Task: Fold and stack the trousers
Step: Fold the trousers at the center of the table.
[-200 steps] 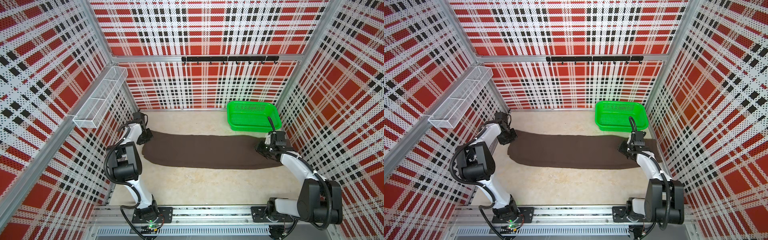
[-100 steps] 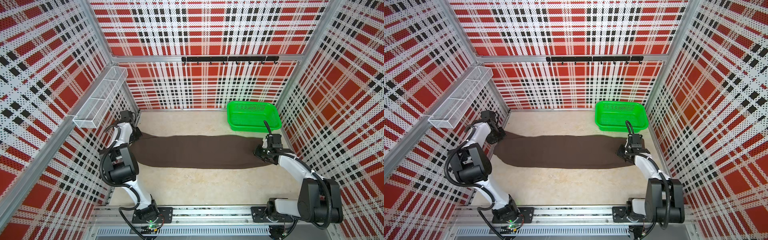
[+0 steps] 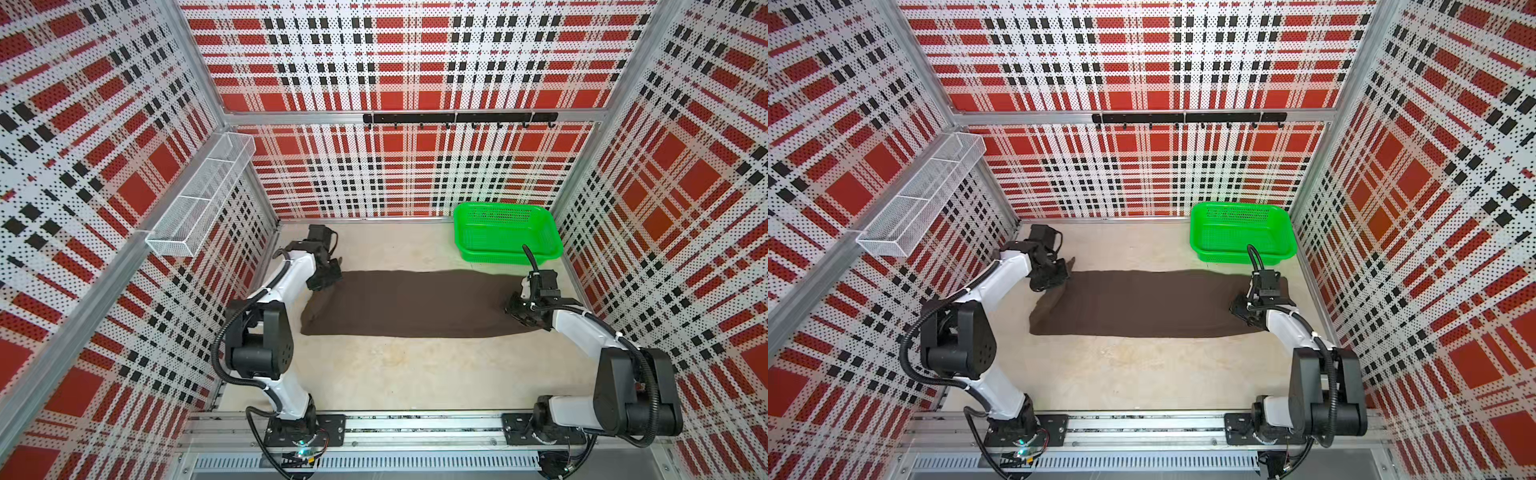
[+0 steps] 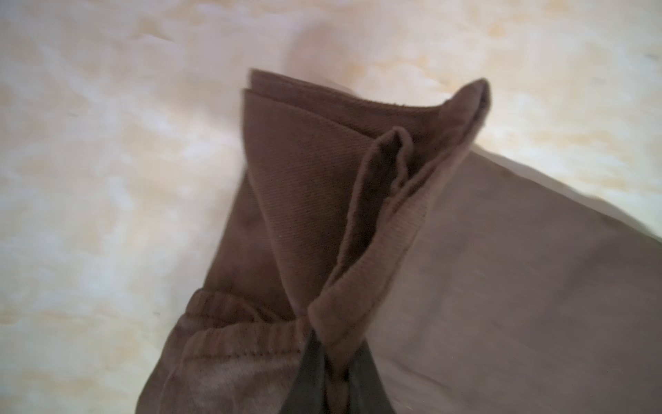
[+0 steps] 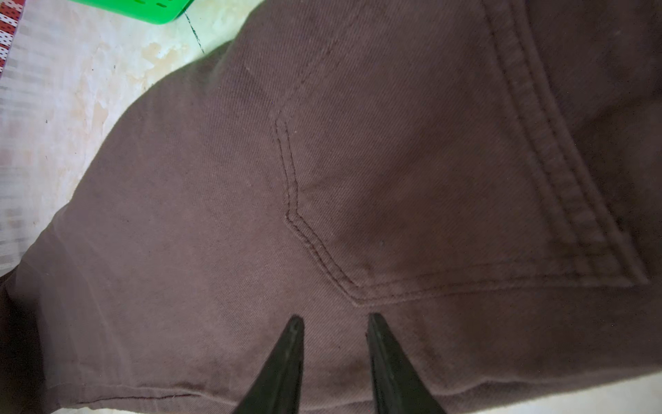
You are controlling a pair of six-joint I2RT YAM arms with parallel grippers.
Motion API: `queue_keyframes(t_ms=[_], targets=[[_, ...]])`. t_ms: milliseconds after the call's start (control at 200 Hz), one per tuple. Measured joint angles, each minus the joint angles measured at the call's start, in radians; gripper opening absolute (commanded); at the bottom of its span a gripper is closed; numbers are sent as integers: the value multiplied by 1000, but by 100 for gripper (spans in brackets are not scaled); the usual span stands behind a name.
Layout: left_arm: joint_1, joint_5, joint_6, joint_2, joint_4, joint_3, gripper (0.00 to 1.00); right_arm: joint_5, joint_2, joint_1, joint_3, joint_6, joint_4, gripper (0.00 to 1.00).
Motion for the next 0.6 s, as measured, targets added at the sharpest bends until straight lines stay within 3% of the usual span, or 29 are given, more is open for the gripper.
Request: queue_keyframes(t_ms=[316,601], targets=[[-341,-13,-220,24,71,73,0,-9,10,0,-14,-1,21,34],[-467,-48,-313,148,134,119,0,-12,10,0,-14,-6,22,34]])
